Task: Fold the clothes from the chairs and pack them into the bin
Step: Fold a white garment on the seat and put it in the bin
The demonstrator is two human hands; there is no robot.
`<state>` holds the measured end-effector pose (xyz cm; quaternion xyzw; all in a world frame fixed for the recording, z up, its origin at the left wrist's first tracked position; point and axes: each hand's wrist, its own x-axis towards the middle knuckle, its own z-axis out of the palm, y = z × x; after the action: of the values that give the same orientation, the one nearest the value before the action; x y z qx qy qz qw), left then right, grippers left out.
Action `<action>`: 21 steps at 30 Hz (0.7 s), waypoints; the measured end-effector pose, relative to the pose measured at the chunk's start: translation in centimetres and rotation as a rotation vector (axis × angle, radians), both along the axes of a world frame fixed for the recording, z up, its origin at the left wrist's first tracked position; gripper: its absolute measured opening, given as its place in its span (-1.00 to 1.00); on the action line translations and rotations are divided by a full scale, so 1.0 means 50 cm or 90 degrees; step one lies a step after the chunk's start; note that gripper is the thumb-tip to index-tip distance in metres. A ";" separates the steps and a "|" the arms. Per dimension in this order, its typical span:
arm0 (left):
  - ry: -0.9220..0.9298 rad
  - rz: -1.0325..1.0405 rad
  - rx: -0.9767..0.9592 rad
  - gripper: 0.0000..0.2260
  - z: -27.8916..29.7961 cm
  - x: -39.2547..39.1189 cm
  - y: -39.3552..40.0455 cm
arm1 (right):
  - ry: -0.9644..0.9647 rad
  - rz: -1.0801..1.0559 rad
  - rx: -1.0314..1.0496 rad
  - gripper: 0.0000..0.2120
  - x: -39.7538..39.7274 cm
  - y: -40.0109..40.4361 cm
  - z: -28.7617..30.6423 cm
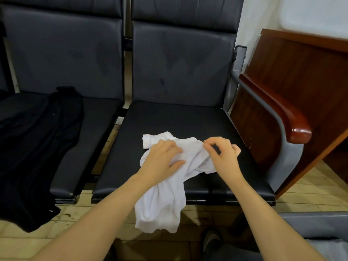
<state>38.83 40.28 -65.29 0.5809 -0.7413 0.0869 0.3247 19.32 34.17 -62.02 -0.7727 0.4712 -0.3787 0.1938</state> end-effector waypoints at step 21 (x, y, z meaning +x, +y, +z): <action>0.043 -0.060 0.076 -0.83 -0.042 -0.068 0.063 | -0.042 -0.039 0.123 -0.86 -0.121 0.060 0.009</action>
<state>35.41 43.41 -67.37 0.5661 -0.7605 0.0075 0.3179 13.28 37.20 -61.58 -0.7227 0.5225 -0.3621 0.2712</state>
